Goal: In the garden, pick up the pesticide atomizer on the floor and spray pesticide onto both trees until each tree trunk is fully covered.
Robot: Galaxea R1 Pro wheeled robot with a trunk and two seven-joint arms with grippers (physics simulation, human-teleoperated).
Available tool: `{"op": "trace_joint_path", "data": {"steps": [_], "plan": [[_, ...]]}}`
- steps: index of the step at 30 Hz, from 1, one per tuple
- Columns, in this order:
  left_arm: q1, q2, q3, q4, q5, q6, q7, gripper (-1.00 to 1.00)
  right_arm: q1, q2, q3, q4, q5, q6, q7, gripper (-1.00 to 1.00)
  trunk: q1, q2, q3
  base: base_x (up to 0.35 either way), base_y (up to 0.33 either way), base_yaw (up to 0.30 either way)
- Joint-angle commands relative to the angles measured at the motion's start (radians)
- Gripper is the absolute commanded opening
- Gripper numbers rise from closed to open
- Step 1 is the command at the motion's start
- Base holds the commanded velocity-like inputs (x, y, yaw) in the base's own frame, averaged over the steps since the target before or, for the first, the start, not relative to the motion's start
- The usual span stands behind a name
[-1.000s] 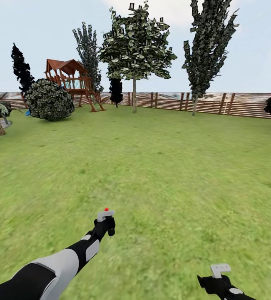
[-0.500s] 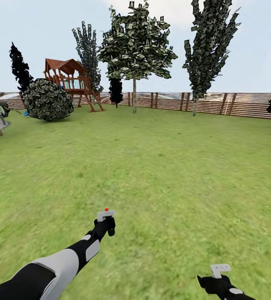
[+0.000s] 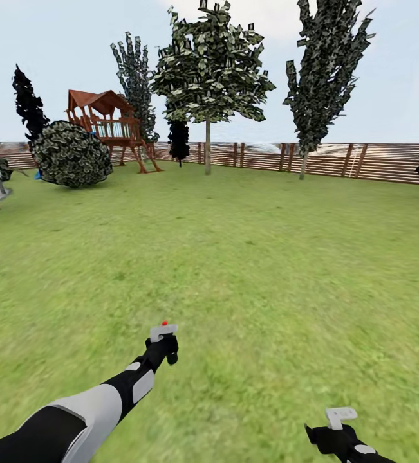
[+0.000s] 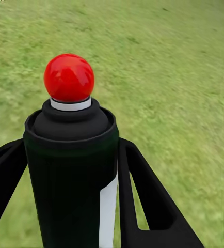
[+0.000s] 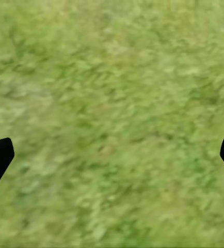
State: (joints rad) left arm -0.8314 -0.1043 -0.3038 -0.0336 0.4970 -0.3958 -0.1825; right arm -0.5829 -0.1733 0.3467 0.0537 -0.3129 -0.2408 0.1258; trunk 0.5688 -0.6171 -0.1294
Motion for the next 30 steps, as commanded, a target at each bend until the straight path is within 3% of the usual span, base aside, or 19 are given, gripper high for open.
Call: {"op": "trace_joint_path", "data": {"steps": [1,30], "plan": [[0.000,0.000,0.000,0.000,0.000,0.000,0.000,-1.00,0.000,0.000,0.000,0.000,0.000,0.000,0.000,1.00,0.000,0.000,0.000,0.350,0.000,0.000],[0.000,0.000,0.000,0.000,0.000,0.000,0.000,-1.00,0.000,0.000,0.000,0.000,0.000,0.001,0.000,1.00,0.000,0.000,0.000,0.350,0.000,0.000]]}}
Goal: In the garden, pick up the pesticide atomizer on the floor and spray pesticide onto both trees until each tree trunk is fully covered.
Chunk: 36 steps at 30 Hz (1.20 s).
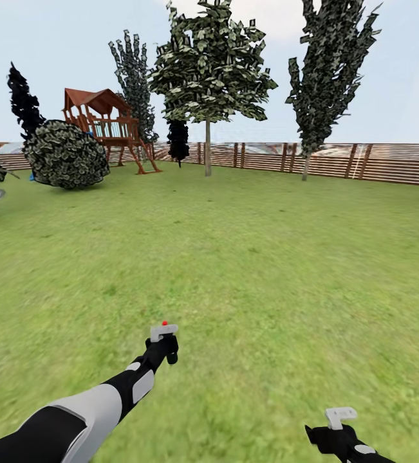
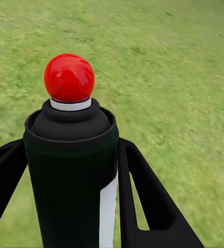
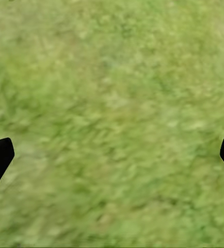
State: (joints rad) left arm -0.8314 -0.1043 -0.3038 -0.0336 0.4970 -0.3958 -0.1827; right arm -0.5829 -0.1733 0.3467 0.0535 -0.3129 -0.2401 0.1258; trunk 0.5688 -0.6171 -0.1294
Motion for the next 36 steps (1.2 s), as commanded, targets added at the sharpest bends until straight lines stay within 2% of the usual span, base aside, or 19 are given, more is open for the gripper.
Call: {"op": "trace_joint_path", "data": {"steps": [1,36], "plan": [[0.000,0.000,0.000,0.000,0.000,0.000,0.000,-1.00,0.000,0.000,0.000,0.000,0.000,0.000,0.000,1.00,0.000,0.000,0.000,0.350,0.000,0.000],[0.000,0.000,0.000,0.000,0.000,0.000,0.000,-1.00,0.006,0.008,0.000,0.000,0.000,0.001,0.000,1.00,0.000,0.000,0.000,0.350,0.000,0.000]]}}
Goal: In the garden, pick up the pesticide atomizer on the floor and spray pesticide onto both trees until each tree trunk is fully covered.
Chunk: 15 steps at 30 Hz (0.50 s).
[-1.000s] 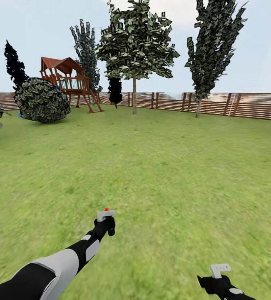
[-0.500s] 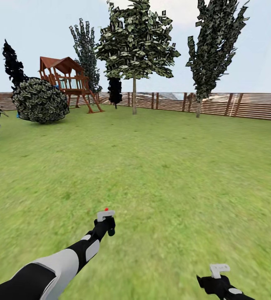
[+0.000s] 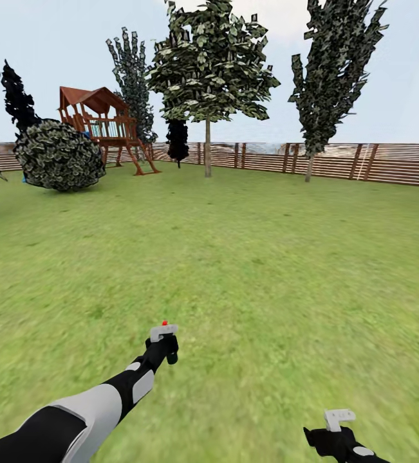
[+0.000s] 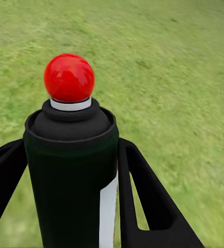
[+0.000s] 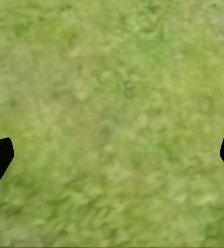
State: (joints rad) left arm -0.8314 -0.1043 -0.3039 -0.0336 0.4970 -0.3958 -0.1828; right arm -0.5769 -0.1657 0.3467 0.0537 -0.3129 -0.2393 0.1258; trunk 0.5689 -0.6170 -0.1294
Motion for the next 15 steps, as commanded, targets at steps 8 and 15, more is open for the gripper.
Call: {"op": "trace_joint_path", "data": {"steps": [8,15], "plan": [[0.000,0.000,0.000,0.000,0.000,0.000,0.000,-1.00,0.001,0.000,0.000,0.000,0.000,0.000,0.000,1.00,0.000,0.000,0.000,0.350,0.000,0.000],[0.000,0.000,0.000,0.000,0.000,0.000,0.000,-1.00,0.003,0.000,0.000,0.000,0.000,0.000,0.000,1.00,0.000,0.000,0.000,0.350,0.000,0.000]]}}
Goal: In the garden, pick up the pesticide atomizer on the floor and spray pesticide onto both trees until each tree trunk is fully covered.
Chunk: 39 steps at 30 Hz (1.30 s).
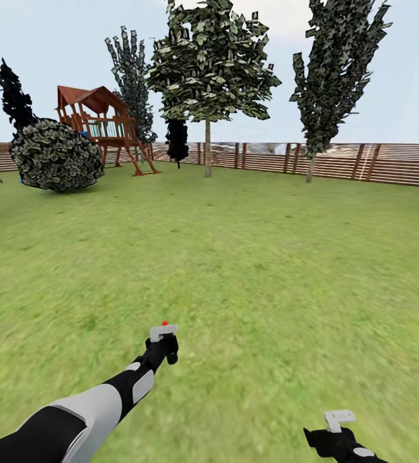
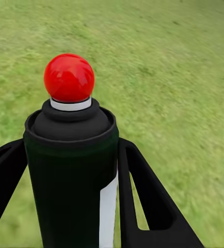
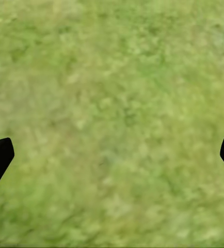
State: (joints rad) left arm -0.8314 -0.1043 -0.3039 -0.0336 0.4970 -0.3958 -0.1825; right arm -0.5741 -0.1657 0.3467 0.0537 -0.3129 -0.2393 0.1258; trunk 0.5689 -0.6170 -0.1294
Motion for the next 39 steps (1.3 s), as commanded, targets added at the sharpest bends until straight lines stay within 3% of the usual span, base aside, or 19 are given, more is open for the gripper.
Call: {"op": "trace_joint_path", "data": {"steps": [1,39], "plan": [[0.000,0.000,0.000,0.000,0.000,0.000,0.000,-1.00,0.000,0.000,0.000,0.000,0.000,0.000,0.000,1.00,0.000,0.000,0.000,0.350,0.000,0.000],[0.000,-0.001,0.000,0.000,0.000,0.000,-0.001,-1.00,0.002,0.000,0.000,0.000,0.000,-0.001,0.000,1.00,0.000,0.000,0.000,0.350,0.000,0.000]]}}
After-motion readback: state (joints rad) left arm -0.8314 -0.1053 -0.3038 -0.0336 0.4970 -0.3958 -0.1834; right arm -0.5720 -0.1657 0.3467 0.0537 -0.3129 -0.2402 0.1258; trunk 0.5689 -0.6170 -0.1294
